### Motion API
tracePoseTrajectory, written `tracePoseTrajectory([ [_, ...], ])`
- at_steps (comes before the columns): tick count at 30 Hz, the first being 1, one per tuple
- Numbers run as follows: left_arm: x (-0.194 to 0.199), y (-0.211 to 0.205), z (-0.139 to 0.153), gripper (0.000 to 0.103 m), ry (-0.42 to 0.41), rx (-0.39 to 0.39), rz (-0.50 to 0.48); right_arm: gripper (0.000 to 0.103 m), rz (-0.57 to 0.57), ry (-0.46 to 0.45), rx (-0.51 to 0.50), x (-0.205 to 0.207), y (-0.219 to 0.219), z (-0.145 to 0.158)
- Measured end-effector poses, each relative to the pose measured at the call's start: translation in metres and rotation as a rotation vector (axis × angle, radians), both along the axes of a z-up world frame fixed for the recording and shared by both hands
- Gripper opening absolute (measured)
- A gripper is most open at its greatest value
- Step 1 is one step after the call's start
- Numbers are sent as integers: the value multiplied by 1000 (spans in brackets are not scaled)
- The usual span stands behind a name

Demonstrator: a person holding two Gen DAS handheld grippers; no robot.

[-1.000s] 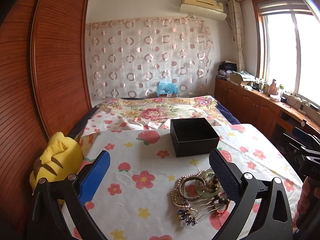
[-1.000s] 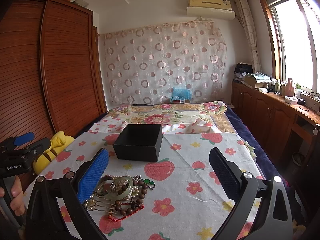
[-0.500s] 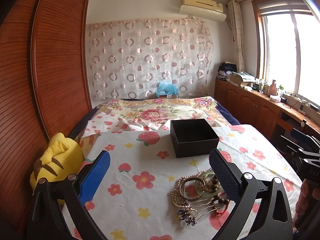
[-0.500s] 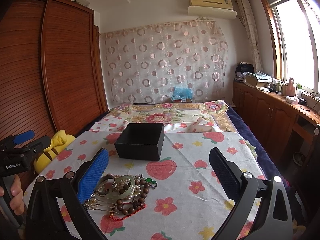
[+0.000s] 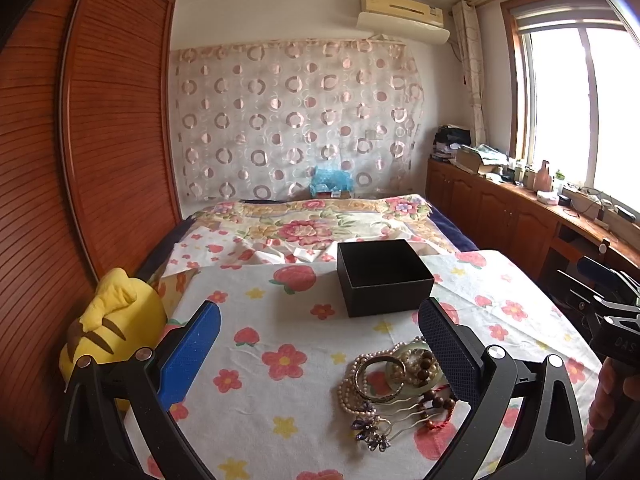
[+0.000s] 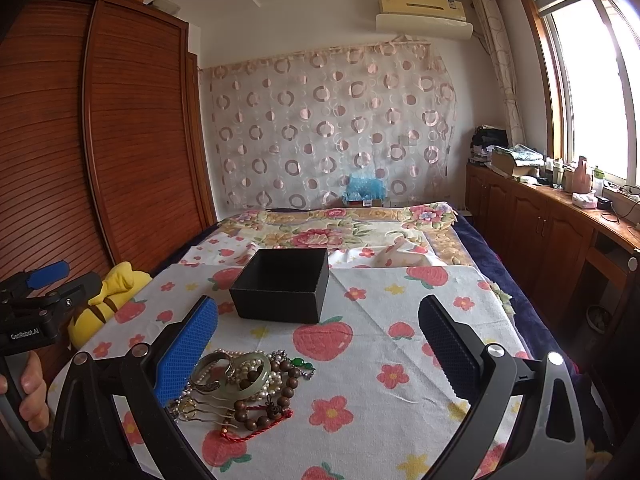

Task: Organize jewelry

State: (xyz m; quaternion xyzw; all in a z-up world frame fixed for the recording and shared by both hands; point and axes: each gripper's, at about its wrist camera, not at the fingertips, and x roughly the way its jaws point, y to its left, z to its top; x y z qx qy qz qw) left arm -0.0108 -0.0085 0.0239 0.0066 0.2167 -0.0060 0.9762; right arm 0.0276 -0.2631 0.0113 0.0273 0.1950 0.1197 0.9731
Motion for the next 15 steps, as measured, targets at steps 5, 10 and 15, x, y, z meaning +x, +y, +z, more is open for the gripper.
tracePoseTrajectory([
  [5, 0, 0, -1, 96, 0, 1, 2, 101, 4, -5, -9, -1, 3, 0],
  [10, 0, 0, -1, 96, -1, 1, 1, 101, 4, -6, -8, -1, 4, 0],
  [15, -1, -2, 1, 96, -3, 2, -1, 101, 6, -6, -6, -2, 6, 3],
])
